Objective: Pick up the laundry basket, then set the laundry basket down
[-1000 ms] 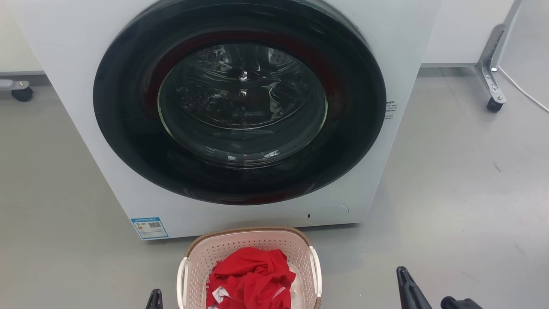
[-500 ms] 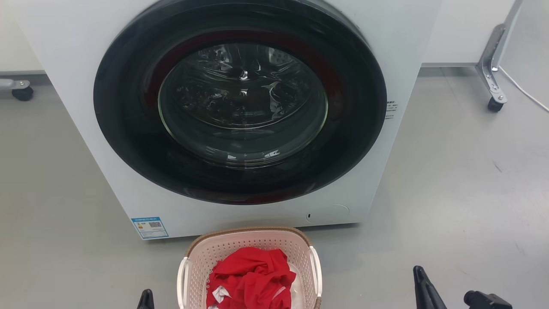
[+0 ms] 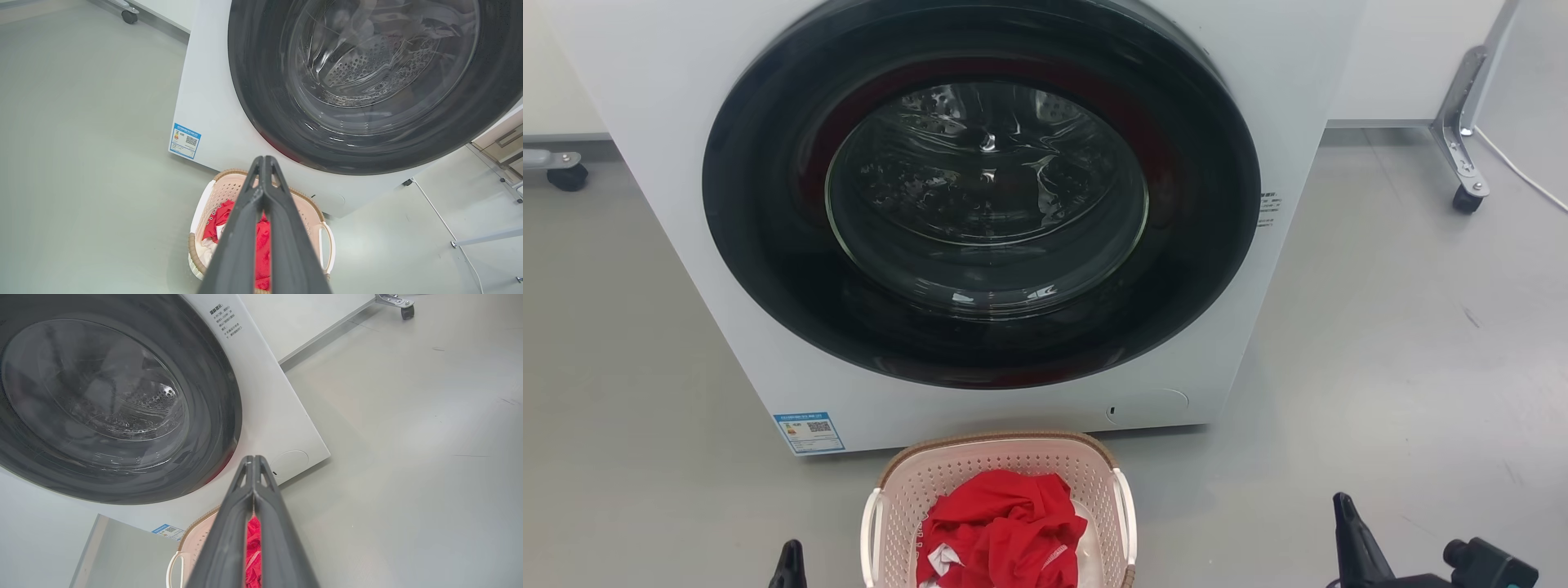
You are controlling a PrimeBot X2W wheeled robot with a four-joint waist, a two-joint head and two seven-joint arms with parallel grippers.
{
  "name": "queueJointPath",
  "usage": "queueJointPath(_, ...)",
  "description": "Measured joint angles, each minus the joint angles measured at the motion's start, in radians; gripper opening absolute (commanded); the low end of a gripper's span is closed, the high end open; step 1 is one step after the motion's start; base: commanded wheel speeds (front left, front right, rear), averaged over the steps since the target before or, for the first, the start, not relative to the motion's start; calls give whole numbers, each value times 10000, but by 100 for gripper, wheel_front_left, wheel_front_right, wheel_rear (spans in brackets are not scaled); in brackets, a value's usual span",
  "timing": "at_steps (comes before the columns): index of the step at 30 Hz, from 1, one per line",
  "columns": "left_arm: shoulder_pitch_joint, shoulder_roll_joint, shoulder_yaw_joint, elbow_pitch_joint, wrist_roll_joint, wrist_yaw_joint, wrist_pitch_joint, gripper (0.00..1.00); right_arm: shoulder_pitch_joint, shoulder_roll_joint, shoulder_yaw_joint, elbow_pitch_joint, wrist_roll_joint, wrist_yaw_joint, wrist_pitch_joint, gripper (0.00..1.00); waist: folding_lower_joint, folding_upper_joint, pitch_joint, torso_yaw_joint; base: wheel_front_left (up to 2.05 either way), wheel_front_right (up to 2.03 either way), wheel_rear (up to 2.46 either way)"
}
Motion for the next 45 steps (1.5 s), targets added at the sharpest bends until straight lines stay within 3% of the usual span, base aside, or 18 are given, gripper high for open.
queueJointPath(45, -1597, -79, 1085, 986, -6671, -1220, 1678, 0, -862, 282, -2290, 619, 6046, 1168, 1655, 0, -2, 0, 11, 45, 0, 0, 0)
